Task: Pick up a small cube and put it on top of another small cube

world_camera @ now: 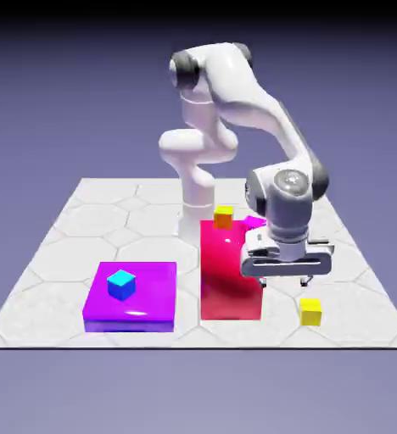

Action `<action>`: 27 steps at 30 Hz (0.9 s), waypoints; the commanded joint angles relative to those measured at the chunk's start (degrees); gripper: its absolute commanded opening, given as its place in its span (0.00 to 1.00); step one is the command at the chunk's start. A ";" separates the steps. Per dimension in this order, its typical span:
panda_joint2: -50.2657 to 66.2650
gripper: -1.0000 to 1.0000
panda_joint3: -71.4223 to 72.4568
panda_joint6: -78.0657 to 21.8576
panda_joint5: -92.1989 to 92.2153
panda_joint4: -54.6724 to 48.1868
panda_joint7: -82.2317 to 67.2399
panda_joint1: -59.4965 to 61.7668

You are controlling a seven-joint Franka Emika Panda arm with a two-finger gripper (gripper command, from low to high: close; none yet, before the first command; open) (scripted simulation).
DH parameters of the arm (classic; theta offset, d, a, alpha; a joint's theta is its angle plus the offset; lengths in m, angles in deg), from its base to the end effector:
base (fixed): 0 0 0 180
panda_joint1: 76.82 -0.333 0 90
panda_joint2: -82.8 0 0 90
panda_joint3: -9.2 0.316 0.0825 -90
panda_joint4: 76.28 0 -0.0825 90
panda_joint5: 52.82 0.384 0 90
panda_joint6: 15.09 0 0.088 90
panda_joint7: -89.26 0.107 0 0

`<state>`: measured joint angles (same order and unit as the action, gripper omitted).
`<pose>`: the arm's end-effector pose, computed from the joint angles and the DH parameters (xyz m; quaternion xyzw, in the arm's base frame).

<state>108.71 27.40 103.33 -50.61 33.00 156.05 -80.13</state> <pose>0.5569 0.2144 0.2520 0.9044 -0.3956 -0.1564 0.0329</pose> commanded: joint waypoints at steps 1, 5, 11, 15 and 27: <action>2.08 0.50 0.65 -1.97 0.08 -1.84 0.86 -0.09; 10.39 0.50 3.23 -9.86 0.39 -9.17 4.31 -0.46; 22.65 0.50 7.04 -21.50 0.85 -20.00 9.41 -1.01; 22.33 0.50 0.82 -17.85 5.37 -16.95 6.12 -6.53; 22.62 0.00 6.32 -21.08 1.38 -19.65 9.03 -1.65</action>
<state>131.33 33.72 82.29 -49.11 13.35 165.06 -81.78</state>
